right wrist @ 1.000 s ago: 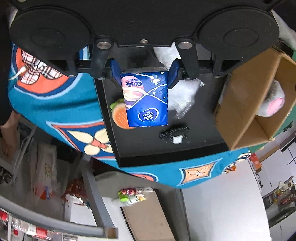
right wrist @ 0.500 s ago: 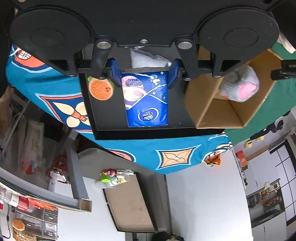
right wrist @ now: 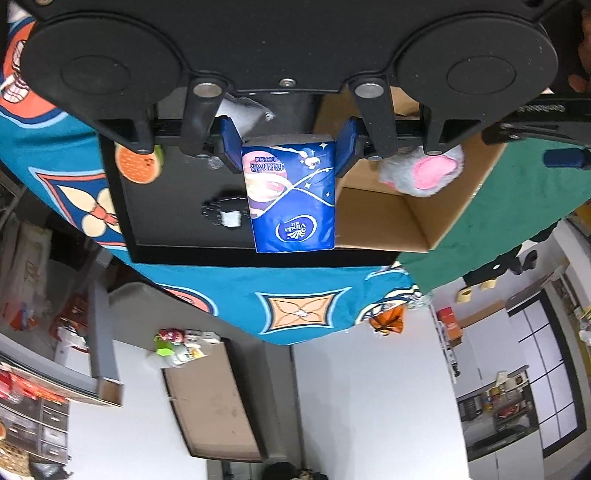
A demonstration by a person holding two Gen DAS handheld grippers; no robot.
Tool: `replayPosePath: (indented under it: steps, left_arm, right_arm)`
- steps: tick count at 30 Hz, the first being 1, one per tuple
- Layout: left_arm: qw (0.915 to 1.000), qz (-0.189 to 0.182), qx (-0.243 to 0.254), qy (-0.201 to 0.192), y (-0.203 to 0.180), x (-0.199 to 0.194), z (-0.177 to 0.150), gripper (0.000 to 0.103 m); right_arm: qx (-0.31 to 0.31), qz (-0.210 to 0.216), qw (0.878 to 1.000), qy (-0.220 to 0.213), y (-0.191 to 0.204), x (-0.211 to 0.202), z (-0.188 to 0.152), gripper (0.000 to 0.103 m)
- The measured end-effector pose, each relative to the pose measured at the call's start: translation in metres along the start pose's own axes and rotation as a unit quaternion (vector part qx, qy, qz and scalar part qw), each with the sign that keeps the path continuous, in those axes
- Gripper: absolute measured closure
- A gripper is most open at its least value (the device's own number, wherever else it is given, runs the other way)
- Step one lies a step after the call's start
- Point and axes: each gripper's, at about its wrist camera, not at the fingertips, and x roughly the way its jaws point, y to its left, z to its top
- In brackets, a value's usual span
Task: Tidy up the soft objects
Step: 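Carry the tissue pack into the box and release it beside the plush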
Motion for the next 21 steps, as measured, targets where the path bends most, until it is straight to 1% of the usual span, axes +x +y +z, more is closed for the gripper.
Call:
replayPosePath:
  steps: [3,5,9,11,13,14,17,18,19,21]
  left_arm:
    - [1.0000,-0.004,-0.005,0.002,0.001,0.001,-0.001,0.014]
    - [1.0000,-0.007,-0.006,0.003,0.002,0.002,-0.001,0.018]
    - [0.9998,-0.011,-0.011,0.010,0.004,0.005,-0.001,0.034]
    - [0.9998,-0.012,-0.012,0.012,0.004,0.006,-0.001,0.039]
    - [0.9997,-0.015,-0.012,0.015,0.004,0.008,-0.002,0.047]
    - [0.9996,-0.015,-0.013,0.018,0.005,0.009,-0.002,0.049]
    - [0.9992,-0.025,-0.022,0.023,0.009,0.011,-0.002,0.060]
    - [0.9989,-0.029,-0.027,0.026,0.010,0.012,-0.002,0.066]
    - [0.9987,-0.031,-0.030,0.027,0.011,0.013,-0.002,0.074]
    - [0.9983,-0.036,-0.039,0.024,0.014,0.014,-0.002,0.082]
  right_arm:
    - [-0.008,0.006,1.000,0.001,0.010,0.004,0.003,0.052]
    - [-0.011,0.010,1.000,0.002,0.017,0.007,0.005,0.052]
    - [-0.014,0.018,1.000,0.003,0.027,0.011,0.008,0.052]
    - [-0.017,0.018,1.000,0.004,0.033,0.014,0.010,0.052]
    - [-0.018,0.019,1.000,0.005,0.038,0.017,0.012,0.052]
    - [-0.019,0.021,1.000,0.005,0.040,0.018,0.014,0.052]
    - [-0.024,0.025,0.999,0.003,0.048,0.021,0.017,0.052]
    - [-0.024,0.028,0.999,0.002,0.050,0.021,0.018,0.052]
    - [-0.023,0.032,0.999,0.000,0.053,0.022,0.020,0.052]
    - [-0.023,0.031,0.999,0.001,0.057,0.024,0.021,0.049]
